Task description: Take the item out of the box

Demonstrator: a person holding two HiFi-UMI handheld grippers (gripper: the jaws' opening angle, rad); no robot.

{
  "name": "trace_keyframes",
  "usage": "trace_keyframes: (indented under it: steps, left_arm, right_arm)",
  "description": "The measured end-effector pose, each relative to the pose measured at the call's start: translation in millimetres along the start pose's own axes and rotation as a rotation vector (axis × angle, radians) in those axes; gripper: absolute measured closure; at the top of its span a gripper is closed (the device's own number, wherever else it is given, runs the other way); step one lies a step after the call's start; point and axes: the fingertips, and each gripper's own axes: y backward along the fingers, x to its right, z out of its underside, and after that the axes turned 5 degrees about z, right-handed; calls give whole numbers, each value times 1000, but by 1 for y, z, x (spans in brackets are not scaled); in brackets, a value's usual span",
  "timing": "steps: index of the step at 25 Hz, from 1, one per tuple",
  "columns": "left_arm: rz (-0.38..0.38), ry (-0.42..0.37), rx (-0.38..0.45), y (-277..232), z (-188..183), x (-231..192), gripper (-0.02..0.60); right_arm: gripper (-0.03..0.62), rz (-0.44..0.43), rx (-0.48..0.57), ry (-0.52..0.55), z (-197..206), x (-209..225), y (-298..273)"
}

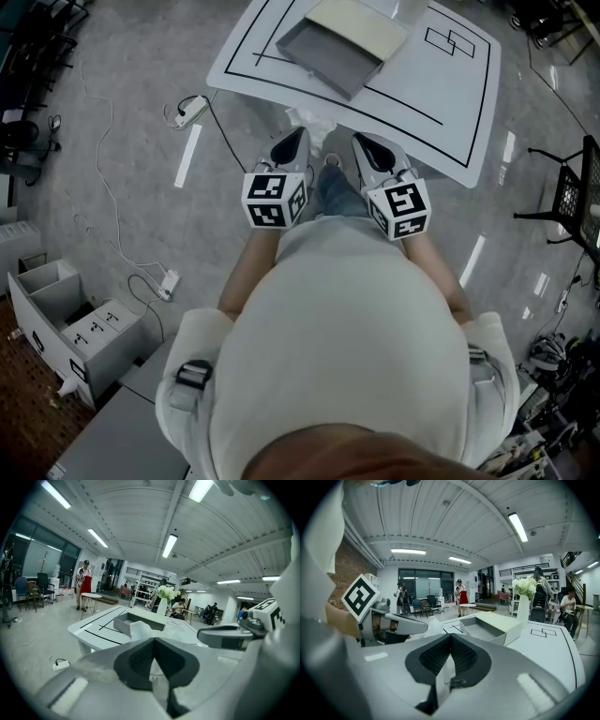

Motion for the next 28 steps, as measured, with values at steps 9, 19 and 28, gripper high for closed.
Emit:
trace_keyframes:
  steps: [9, 19, 28]
  left_arm:
    - [-18, 16, 27, 34, 15, 7, 580]
    - [-24, 38, 51, 49, 18, 12, 580]
    - [-30, 44, 65, 43, 14, 15, 580]
  right_arm:
    - [594, -3, 0, 3, 13, -13, 22]
    - [594, -11, 14, 15, 12, -20, 32]
    - [595, -8, 23, 28, 10, -15, 31]
